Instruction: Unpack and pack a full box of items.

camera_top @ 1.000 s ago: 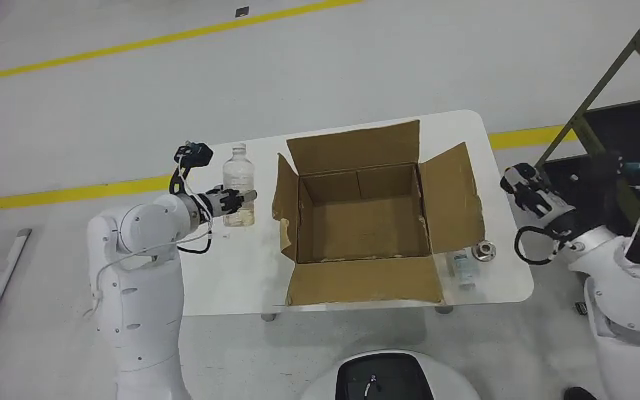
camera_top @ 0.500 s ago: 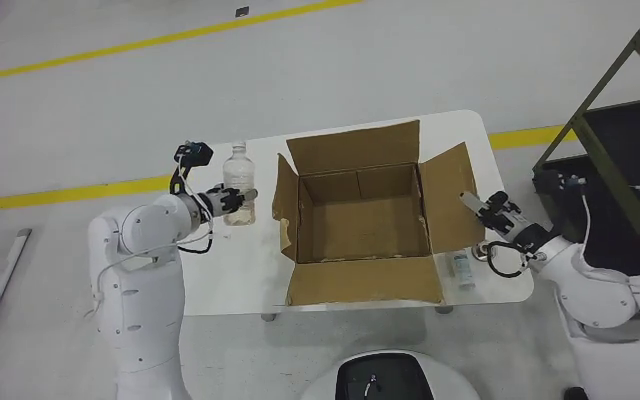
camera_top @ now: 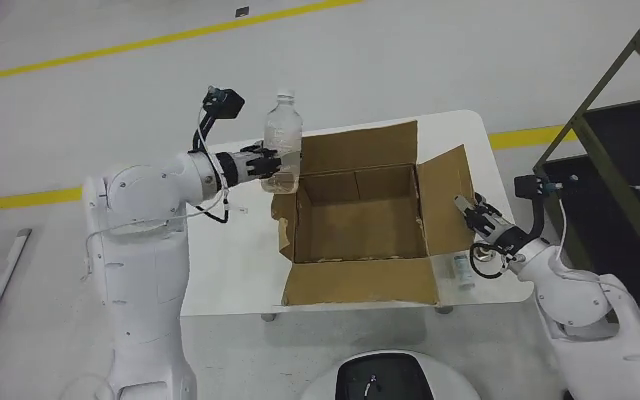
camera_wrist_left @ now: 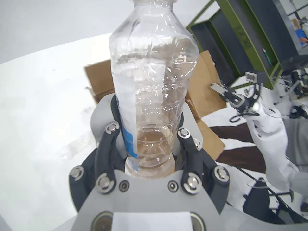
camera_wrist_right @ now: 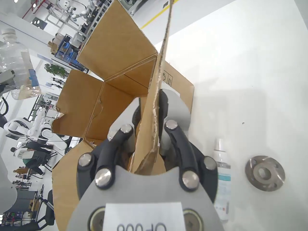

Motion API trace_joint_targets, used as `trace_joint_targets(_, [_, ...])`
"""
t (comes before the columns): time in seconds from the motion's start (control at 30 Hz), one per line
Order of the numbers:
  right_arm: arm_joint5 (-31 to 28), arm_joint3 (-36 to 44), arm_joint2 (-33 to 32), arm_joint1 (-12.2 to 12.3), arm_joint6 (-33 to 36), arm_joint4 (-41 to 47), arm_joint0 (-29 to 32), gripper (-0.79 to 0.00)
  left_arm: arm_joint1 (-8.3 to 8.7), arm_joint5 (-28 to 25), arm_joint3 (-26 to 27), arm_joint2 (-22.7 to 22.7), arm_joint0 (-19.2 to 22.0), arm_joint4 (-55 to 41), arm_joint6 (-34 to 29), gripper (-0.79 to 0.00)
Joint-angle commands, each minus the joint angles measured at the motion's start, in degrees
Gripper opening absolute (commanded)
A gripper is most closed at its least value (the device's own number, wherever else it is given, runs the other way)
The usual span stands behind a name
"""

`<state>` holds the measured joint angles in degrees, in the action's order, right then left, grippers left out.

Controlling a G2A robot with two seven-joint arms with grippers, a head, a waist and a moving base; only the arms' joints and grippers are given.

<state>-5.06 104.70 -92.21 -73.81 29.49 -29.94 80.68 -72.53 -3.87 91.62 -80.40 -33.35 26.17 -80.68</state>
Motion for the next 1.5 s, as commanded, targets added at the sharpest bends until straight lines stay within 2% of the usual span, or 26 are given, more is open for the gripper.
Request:
trace_joint_targets(0.0, [0.17,-0.09,0.26,0.04,-0.33,-0.07,0.08,-0.785,-0.10,0.96,-1.63,1.70,0.72,-4.42,-2.31,-0.785])
trace_joint_targets(0.13, [0.53,-0.17,0.36,0.18,-0.60,-0.14,0.07,-0.785,-0.25,2.55,-3.99,4.89,1.47,-6.43,-3.81,-0.785])
trace_joint_targets(0.73, [0.72,-0.25,0.30,0.36,-0.65,-0.03,-0.30,-0.785,-0.25,2.54,-3.95,4.96,1.22,-6.51,-3.38,-0.785])
trace_joint_targets(0.87, [0.72,-0.25,0.30,0.36,-0.65,-0.03,-0.30,-0.785,-0.31,3.87,-3.77,7.39,0.04,-7.38,-1.44,-0.785])
trace_joint_targets(1.17, [0.72,-0.25,0.30,0.36,-0.65,-0.03,-0.30,-0.785,-0.86,8.41,-10.80,14.43,2.97,-8.46,-2.04,-0.785])
trace_joint_targets(1.47, [0.72,-0.25,0.30,0.36,-0.65,-0.03,-0.30,-0.785,-1.13,16.29,-19.14,16.43,4.40,-11.77,-1.14,-0.785])
